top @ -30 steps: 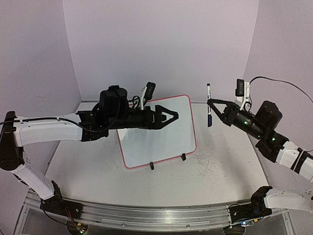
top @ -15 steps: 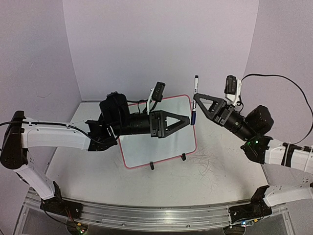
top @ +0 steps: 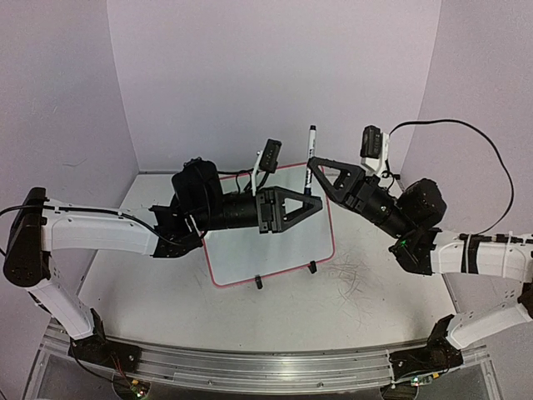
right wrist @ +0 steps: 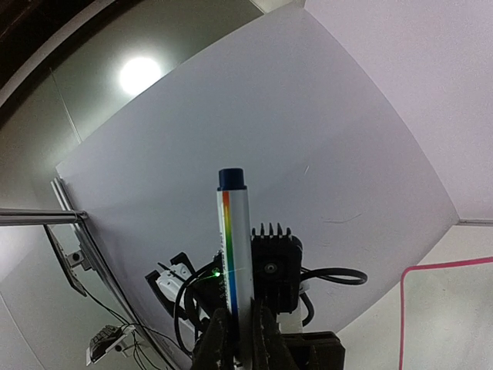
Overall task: Write a sentence on the whiteboard
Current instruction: Pass from the right arm to the left, then open the pen cap from the whiteboard marker.
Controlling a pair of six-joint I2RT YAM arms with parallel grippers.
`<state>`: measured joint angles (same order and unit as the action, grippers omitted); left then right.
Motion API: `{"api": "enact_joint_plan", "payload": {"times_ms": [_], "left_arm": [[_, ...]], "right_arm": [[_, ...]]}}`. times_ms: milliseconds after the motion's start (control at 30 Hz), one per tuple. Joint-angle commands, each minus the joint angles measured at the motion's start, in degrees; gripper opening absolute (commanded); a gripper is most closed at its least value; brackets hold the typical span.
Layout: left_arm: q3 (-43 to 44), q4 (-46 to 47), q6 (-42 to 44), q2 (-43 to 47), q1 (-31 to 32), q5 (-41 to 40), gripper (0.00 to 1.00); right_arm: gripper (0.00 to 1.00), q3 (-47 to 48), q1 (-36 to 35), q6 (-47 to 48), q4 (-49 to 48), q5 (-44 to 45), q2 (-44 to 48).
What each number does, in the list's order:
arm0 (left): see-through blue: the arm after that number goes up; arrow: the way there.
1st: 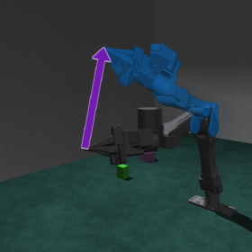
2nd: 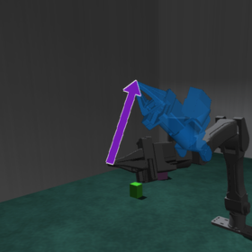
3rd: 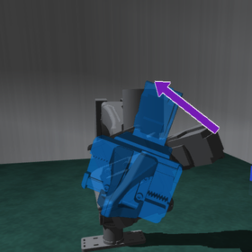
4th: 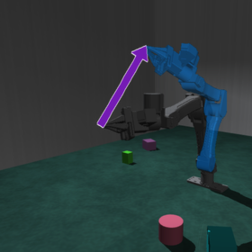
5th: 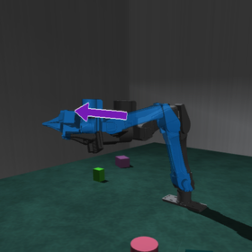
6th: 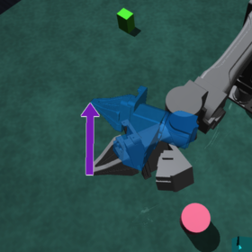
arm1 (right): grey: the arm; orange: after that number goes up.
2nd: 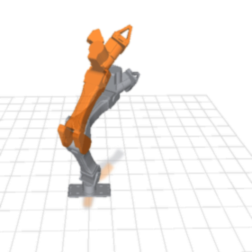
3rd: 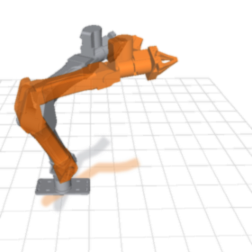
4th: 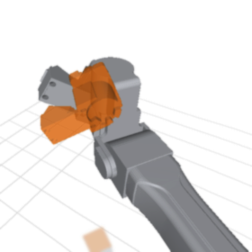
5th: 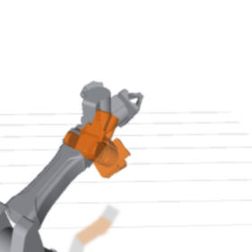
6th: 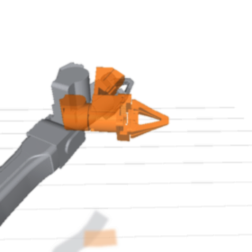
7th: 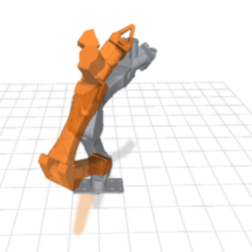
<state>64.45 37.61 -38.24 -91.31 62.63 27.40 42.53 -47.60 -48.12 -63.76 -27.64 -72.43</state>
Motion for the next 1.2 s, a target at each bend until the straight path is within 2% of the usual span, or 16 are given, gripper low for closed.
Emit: {"api": "enact_joint_plan", "payload": {"times_ms": [0,67,167,300,400,433,567,600,667,733,833,1000,1100,1167], "left_arm": [[-0.2,3.1,2.1,1.9,-0.2,-1.5,0.40],[-0.9,3.0,3.0,2.7,-0.2,-2.1,0.32],[-2.8,1.3,6.2,4.8,-0.5,-3.0,0.22],[-4.7,-5.2,11.6,8.5,-1.4,-5.3,0.01],[-5.7,-10.0,15.7,10.9,-2.0,-5.8,0.00],[-5.4,-12.9,17.5,11.5,-2.1,-6.7,0.00],[-0.6,-29.6,27.0,12.2,-2.1,-10.9,0.00],[1.5,-34.5,29.1,11.8,-2.1,-11.5,0.00],[5.0,-43.2,33.4,11.0,-2.1,-12.1,0.00],[7.7,-49.9,36.5,10.6,-2.1,-12.4,0.00],[9.4,-54.6,40.6,10.8,-2.1,-11.2,0.00],[12.6,-61.9,43.6,10.0,-2.1,-8.6,0.00],[14.6,-66.3,44.3,8.9,-2.1,-6.8,0.00],[14.8,-67.5,44.5,8.9,-2.1,-5.6,0.00]], "right_arm": [[0.00,2.5,-0.2,-1.7,-4.9,-0.8,-0.5],[0.00,1.9,-0.3,-1.9,-4.3,-0.7,-0.3],[0.00,1.8,-0.3,0.2,2.0,-2.2,1.0],[0.07,3.5,-0.3,8.6,23.2,-3.4,4.1],[0.16,4.7,-0.3,15.8,36.8,-1.3,6.8],[0.27,5.3,-0.3,18.7,42.1,0.0,7.8],[0.94,9.0,-0.3,29.2,61.2,10.0,12.7],[0.98,10.0,-0.3,32.7,65.9,12.6,13.7],[0.98,12.9,-0.3,39.4,75.2,16.7,14.9],[0.98,16.8,-0.2,41.9,81.3,22.4,15.2],[0.98,24.3,-0.2,44.3,91.0,23.3,12.2],[0.98,34.9,-0.1,44.5,98.6,13.2,6.9],[0.98,39.7,-0.2,42.3,100.5,0.3,3.4],[0.92,42.5,-0.2,41.0,102.2,-5.4,0.3]]}}
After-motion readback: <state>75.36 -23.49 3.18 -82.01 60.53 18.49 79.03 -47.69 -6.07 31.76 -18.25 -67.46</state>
